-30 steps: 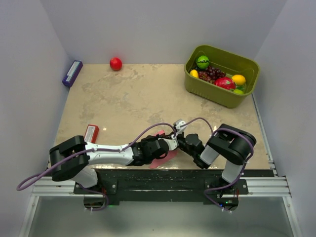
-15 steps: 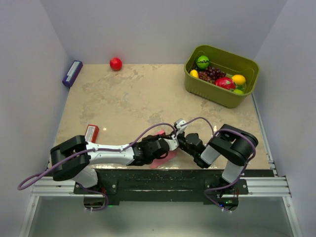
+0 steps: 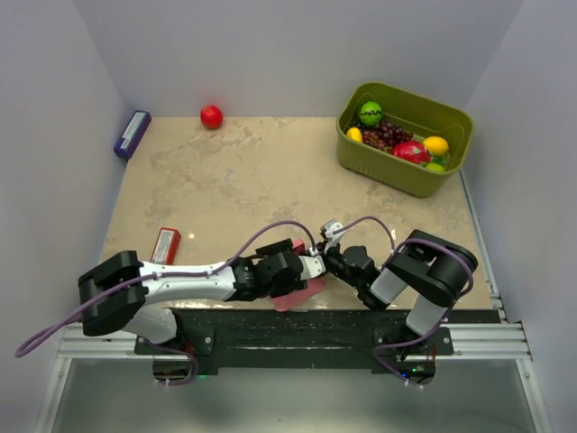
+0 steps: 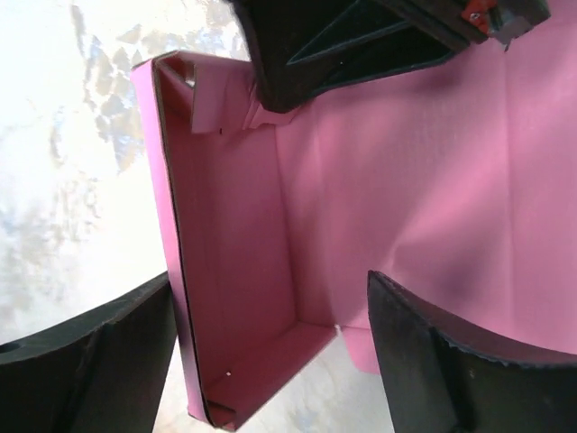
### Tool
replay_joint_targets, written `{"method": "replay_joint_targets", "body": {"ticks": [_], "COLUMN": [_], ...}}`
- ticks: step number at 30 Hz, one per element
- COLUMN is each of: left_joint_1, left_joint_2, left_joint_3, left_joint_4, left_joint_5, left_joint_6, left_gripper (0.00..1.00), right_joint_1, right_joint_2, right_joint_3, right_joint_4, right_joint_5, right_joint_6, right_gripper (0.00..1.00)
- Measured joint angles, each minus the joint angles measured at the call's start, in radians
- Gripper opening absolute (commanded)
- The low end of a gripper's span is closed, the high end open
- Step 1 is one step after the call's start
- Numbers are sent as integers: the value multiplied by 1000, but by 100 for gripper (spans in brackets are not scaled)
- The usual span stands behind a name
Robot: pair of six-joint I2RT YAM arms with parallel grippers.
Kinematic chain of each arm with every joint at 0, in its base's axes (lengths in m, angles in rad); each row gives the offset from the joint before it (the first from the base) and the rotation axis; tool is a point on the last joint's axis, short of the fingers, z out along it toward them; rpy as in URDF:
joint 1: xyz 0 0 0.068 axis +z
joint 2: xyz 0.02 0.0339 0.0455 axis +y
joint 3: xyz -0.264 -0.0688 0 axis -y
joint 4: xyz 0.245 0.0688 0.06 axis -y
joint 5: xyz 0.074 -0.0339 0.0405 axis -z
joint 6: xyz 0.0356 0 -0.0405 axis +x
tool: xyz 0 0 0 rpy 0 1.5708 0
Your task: Fold the paper box
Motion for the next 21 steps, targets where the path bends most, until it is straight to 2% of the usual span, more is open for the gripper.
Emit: {"method": "replay_joint_targets", "body": {"ticks": [6,7,10,12,16,17,21], "left_joint_1": [81,123,159,202,298,327,402], "left_joint_2": [-129,-187,-214,-237,-254,-254,-249], "left_joint_3": [-2,-2,-2,2,50,68,116], "left_joint_4": [-28,-27,-25,-27,-30,-27,-20], "left_joint_5": [140,213,275,326,433,466,571], "left_joint_6": [-52,-78,-104,-131,-205,-224,-257], "left_gripper": [90,90,95,95,84,77,73], "right_joint_1": [0,0,0,0,2,3,3], "right_joint_2": [-17,-17,-17,-17,-17,-17,-17], "right_joint_3": [-15,-15,-15,-16,-19,-19,-20], "right_joint_4": [5,5,5,5,5,5,5], "right_joint_5": [5,5,5,5,6,6,11], "right_joint_6": [-2,-2,-3,-3,-10,-10,-18], "right_gripper": [6,6,6,6,6,6,6]}}
